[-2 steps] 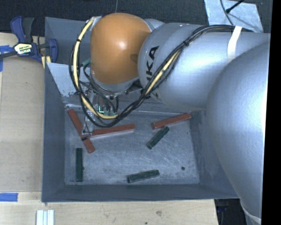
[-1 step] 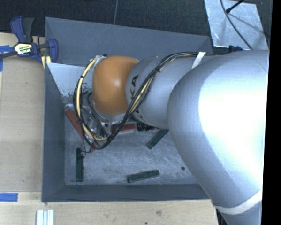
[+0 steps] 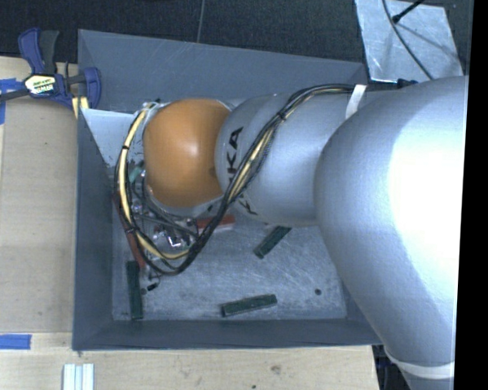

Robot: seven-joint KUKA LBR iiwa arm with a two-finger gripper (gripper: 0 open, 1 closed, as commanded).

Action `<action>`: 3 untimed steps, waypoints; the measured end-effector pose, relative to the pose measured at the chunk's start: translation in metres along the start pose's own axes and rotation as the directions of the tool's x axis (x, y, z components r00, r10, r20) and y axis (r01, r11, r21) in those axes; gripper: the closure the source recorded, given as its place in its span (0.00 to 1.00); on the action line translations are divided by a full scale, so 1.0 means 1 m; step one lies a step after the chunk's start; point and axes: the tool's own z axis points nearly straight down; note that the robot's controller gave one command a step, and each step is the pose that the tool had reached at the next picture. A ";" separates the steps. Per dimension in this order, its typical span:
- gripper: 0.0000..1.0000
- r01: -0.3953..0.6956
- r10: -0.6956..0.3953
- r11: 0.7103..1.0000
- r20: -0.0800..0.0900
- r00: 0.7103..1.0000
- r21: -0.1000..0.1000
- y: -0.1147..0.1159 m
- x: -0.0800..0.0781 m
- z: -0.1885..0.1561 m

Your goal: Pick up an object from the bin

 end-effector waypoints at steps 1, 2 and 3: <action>0.00 0.489 -0.489 0.872 -0.001 0.872 -0.001 0.019 0.032 0.001; 0.00 0.836 -0.836 0.548 -0.007 0.548 0.001 0.015 0.049 0.031; 0.00 0.955 -0.955 0.297 -0.006 0.297 -0.003 0.027 0.069 0.031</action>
Offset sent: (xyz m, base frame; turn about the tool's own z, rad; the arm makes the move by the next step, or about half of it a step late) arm -0.0364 0.0084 -0.0007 -0.5132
